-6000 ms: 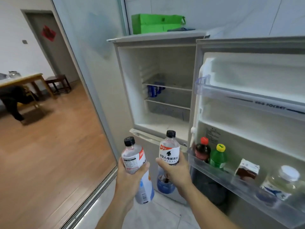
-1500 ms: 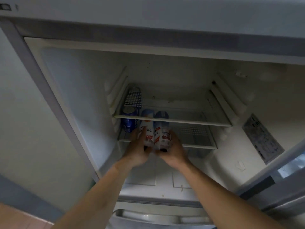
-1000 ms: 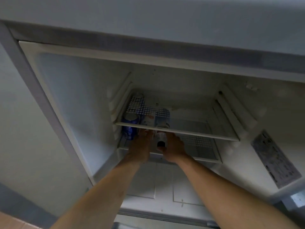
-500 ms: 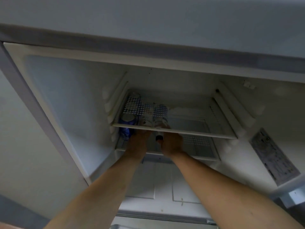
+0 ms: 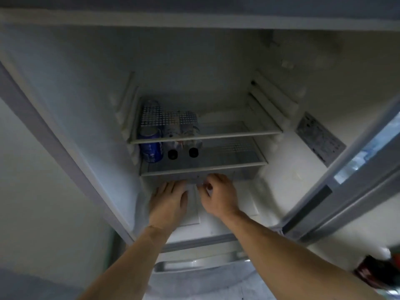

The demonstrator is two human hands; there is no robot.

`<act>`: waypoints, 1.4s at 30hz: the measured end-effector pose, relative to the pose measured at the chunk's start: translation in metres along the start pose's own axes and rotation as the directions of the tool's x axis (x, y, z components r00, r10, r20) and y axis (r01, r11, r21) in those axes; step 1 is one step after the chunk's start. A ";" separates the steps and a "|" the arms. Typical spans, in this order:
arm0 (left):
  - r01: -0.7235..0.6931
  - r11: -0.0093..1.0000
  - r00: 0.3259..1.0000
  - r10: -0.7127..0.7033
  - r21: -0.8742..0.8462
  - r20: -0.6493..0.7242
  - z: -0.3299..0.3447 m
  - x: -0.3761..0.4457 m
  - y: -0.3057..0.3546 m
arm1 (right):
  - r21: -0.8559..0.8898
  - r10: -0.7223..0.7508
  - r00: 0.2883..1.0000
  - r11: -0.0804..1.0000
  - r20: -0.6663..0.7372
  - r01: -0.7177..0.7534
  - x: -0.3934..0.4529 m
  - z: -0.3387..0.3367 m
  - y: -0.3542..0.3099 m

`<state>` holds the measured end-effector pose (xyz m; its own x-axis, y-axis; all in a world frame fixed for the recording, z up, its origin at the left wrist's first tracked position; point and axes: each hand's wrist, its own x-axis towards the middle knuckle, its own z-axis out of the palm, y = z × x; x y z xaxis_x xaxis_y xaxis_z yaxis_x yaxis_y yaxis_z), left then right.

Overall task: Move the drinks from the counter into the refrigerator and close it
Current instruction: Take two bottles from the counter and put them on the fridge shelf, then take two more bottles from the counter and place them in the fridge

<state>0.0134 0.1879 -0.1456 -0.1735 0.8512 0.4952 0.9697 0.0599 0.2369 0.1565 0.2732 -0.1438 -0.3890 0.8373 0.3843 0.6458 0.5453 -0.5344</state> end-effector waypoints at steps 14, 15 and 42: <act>-0.174 0.973 0.977 0.190 -0.148 0.100 0.014 -0.076 0.113 | -0.113 0.347 0.938 0.932 0.010 -0.344 -0.161 -0.089 0.062; -0.202 0.968 0.966 0.222 -0.148 0.134 0.015 -0.080 0.130 | -0.092 0.389 0.921 0.917 -0.003 -0.388 -0.178 -0.099 0.071; 0.194 0.954 0.202 0.188 -0.228 0.961 0.097 -0.346 0.399 | 0.434 0.966 -0.213 -0.130 -0.149 -0.892 -0.685 -0.277 0.157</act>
<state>0.4767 -0.0321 -0.3036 0.3129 0.6841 -0.6589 0.8526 0.1033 0.5122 0.7061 -0.2260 -0.2828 0.8042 0.3425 -0.4858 -0.0220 -0.7996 -0.6001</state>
